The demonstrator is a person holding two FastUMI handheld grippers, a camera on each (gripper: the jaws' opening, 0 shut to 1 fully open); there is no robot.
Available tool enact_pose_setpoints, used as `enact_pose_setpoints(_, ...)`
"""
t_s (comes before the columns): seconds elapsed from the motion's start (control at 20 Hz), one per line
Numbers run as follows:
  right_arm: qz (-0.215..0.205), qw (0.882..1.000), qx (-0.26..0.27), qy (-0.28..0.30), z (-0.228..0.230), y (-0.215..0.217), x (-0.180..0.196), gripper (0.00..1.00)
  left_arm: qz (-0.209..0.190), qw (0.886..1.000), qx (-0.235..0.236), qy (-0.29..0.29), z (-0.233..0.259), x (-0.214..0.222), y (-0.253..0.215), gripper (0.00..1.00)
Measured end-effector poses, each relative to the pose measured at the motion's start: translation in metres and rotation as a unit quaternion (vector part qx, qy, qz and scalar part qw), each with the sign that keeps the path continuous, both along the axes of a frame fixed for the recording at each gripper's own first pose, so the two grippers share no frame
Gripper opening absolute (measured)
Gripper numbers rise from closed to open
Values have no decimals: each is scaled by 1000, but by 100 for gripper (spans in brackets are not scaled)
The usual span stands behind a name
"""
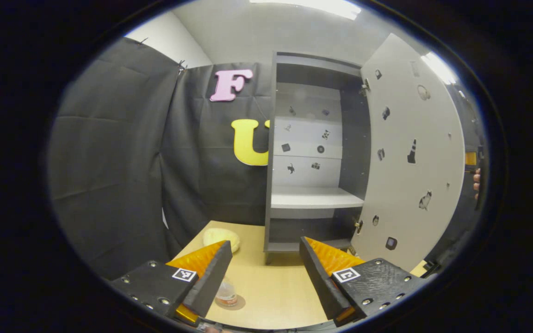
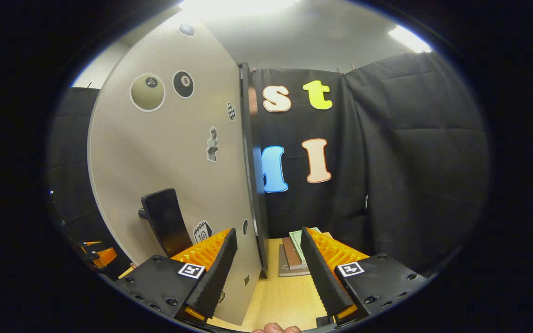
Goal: Open the cabinet door with the right hand, grasp the bottle in the cabinet with the left hand and place it on the coaster, then close the cabinet door with the right hand.
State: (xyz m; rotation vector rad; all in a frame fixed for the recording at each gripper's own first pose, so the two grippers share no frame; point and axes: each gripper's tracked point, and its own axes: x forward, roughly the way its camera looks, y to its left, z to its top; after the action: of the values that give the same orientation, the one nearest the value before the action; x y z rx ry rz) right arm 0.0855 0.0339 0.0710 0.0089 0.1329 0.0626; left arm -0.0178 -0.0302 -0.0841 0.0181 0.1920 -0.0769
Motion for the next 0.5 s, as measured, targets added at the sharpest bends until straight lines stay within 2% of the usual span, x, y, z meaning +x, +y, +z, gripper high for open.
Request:
enact_pose_setpoints(0.05,4,1000,-3,0,1,10,0,82,1,1000,0,0,0,2,5,90)
enact_pose_setpoints(0.1,9,1000,-6,1,0,21,-1,89,1,1000,0,-1,-1,4,11,90)
enact_pose_setpoints(0.5,35,999,-19,-15,-3,88,9,89,-9,1000,4,0,-6,17,41,89)
